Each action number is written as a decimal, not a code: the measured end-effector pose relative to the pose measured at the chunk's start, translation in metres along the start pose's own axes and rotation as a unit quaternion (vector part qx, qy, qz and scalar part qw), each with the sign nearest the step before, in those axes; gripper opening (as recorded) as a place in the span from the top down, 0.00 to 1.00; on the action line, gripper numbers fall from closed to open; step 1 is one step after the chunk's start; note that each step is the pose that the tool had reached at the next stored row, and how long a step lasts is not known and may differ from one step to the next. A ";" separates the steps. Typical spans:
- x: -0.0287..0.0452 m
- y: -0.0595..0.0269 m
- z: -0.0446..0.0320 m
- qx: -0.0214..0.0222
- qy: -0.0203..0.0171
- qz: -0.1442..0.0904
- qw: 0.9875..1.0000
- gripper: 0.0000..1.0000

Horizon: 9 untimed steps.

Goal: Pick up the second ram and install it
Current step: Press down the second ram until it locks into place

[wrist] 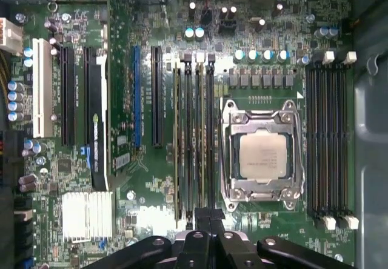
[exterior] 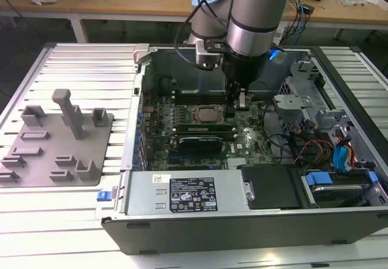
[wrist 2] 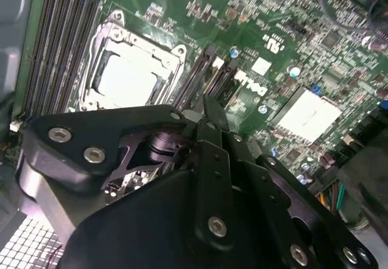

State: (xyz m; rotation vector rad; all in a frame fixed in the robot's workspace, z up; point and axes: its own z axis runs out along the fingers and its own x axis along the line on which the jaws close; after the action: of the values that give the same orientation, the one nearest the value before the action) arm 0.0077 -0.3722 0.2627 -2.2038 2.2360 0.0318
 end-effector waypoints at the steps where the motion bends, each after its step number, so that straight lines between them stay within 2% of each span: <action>1: 0.0000 0.0020 0.0000 0.000 0.000 0.000 1.000 0.92; 5: 0.0002 0.0158 0.0002 0.001 0.000 0.000 1.000 0.92; 7: 0.0002 0.0192 0.0003 0.001 0.000 0.000 1.000 0.92; 9: 0.0004 0.0309 0.0005 0.001 0.000 0.000 1.000 0.92</action>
State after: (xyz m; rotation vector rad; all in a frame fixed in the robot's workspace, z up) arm -0.0232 -0.3721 0.2625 -2.2022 2.2347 0.0289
